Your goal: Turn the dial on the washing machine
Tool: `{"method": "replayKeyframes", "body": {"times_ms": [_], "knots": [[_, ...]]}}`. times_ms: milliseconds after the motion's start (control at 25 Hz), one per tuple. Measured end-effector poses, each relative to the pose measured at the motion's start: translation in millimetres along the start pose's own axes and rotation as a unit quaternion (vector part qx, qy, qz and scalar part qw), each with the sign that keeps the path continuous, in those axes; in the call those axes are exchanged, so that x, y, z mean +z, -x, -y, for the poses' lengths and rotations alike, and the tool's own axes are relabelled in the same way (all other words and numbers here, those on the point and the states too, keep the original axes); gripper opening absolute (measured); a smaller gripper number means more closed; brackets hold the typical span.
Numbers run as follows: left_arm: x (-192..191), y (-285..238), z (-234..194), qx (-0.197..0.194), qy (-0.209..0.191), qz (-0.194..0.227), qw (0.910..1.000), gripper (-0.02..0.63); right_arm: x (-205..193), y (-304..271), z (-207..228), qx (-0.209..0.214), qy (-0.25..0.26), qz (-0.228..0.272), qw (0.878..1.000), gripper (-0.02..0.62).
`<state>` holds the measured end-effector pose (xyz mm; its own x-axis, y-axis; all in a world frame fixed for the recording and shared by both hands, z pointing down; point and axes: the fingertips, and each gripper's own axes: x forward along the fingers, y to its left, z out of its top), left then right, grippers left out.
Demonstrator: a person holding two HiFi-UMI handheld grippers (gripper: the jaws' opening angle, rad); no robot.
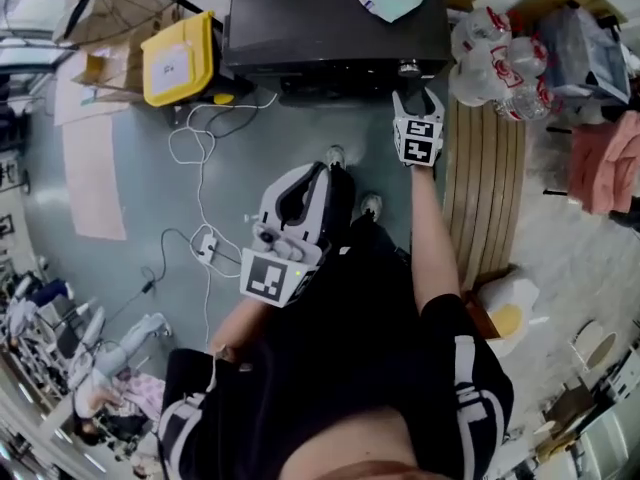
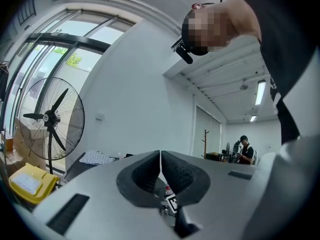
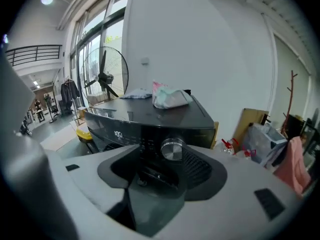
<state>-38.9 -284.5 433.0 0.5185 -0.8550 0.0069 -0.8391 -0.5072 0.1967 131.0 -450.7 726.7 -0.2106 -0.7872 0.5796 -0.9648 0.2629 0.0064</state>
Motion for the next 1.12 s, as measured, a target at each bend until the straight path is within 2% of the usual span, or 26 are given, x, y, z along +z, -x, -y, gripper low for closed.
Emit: {"method": "replayKeyframes", "body": {"times_ms": [240,480,560,680,800,880,960,1120], "knots": [[-26.6,-56.1,-44.2,-0.002,0.018,-0.019,0.9996,0.028,-27.0,-90.0,27.6,-0.025,0.017,-0.051,0.998,0.302],[-46.1,-89.5,-67.5,-0.001,0.031,-0.039,0.9987,0.028,-31.3,-123.0,36.7,-0.035,0.016,-0.061,0.997,0.304],[-50.3,-95.8,-70.7,-0.001,0.036,-0.044,0.9984,0.028,-32.3,-125.1,38.4,-0.020,-0.028,-0.053,0.998,0.298],[-54.5,-98.0,-71.1,-0.001,0.044,-0.047,0.9979,0.028,-34.5,-124.7,40.8,0.022,-0.146,-0.043,0.988,0.291],[-54.6,-95.2,-66.4,-0.001,0.050,-0.047,0.9976,0.028,-37.1,-123.1,40.7,0.045,-0.194,-0.035,0.979,0.291],[-51.4,-91.0,-59.5,-0.004,0.048,-0.043,0.9979,0.028,-38.8,-121.3,42.0,0.047,-0.191,-0.034,0.980,0.291],[-46.1,-83.2,-51.8,-0.005,0.042,-0.038,0.9984,0.028,-36.5,-117.4,42.1,0.038,-0.158,-0.036,0.986,0.293],[-14.6,-55.4,-28.7,0.000,0.023,0.005,0.9997,0.028,-18.0,-79.0,28.7,0.037,-0.117,-0.026,0.992,0.314]]}}
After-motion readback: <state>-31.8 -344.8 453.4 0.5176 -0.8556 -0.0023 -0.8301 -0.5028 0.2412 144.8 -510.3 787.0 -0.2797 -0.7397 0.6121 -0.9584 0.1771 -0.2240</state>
